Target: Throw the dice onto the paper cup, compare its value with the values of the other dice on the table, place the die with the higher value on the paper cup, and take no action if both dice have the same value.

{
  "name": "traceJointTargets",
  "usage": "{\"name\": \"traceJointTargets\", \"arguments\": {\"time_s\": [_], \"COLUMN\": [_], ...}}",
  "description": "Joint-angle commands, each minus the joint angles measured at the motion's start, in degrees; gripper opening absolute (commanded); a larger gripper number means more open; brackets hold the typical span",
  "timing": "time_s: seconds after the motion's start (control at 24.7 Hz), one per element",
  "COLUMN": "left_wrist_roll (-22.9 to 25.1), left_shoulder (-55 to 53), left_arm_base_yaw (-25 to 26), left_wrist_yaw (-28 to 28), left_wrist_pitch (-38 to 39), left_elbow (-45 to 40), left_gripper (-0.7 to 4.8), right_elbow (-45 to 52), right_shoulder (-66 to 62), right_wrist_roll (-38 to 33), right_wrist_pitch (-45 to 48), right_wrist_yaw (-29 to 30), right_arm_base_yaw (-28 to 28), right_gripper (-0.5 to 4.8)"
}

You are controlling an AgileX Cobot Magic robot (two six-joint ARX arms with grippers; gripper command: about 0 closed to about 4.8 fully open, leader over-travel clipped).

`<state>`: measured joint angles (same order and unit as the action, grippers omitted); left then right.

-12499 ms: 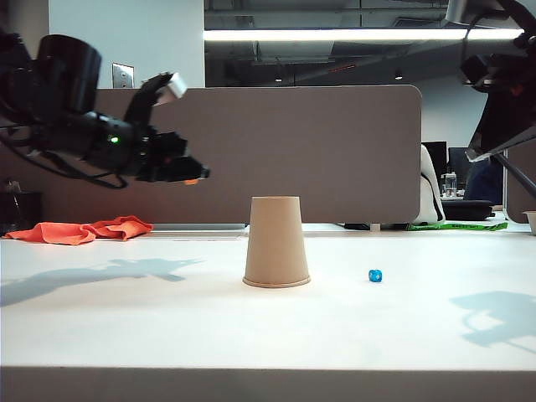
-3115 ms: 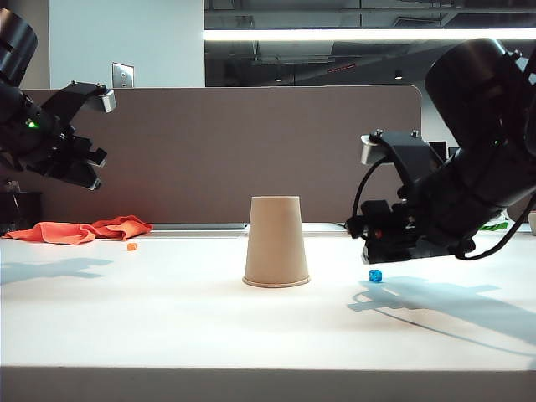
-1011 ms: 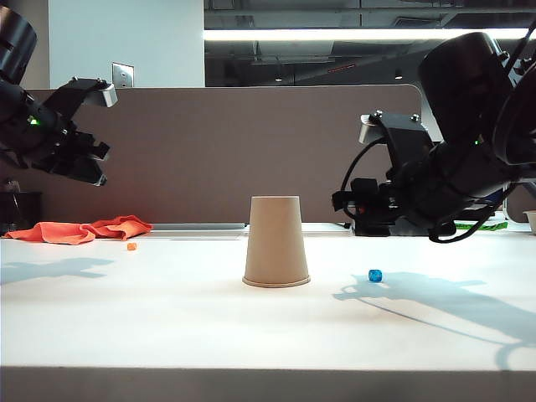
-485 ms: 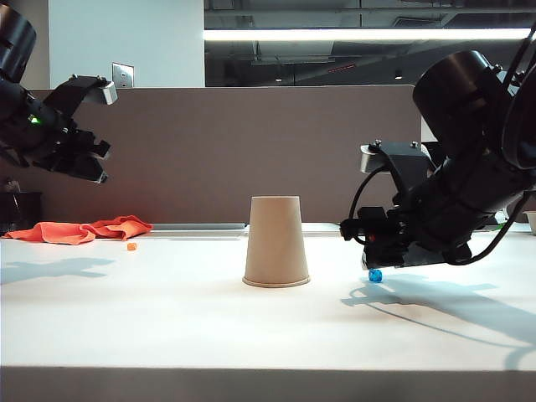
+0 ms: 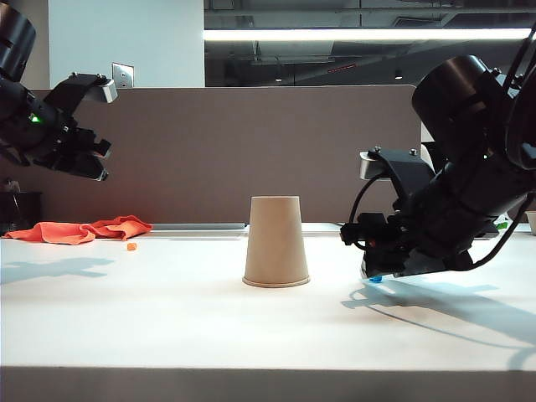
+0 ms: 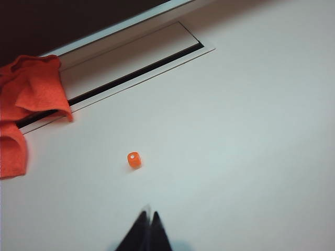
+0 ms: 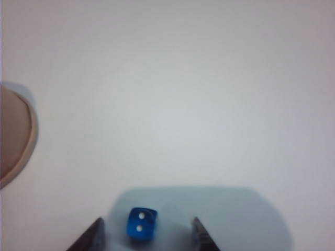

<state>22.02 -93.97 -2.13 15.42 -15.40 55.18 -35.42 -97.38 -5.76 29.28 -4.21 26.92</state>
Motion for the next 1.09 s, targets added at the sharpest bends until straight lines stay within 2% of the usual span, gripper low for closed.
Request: {"name": "traceJointTargets", "arguments": {"time_s": [0.04,0.12,0.44,1.09], "left_wrist_roll": [-0.15,-0.15,-0.15,-0.15], "left_shoulder": [0.31,0.31,0.31,0.31], "left_arm_base_yaw": [-0.07,-0.07,-0.07,-0.07], "left_wrist_yaw": [0.31,0.28,0.28,0.31], "left_wrist_pitch": [-0.61,-0.61,-0.61,-0.59], "left_elbow": [0.09,0.09,0.09,0.09], "left_gripper": [-0.05,-0.05,-0.05,-0.05], "right_elbow": [-0.15,-0.13,-0.15,-0.17], "right_shoulder": [0.17,0.17,0.15,-0.59], "right_wrist_roll": [-0.44,-0.42,-0.28,-0.26], "right_wrist_pitch": [0.61,0.76,2.29,2.78], "right_wrist_yaw": [0.28,0.26,-1.51,-1.42], "right_arm_base_yaw": [0.17,0.17,0.17,0.17], "right_gripper": [2.1,1.98,1.98,1.98]}}
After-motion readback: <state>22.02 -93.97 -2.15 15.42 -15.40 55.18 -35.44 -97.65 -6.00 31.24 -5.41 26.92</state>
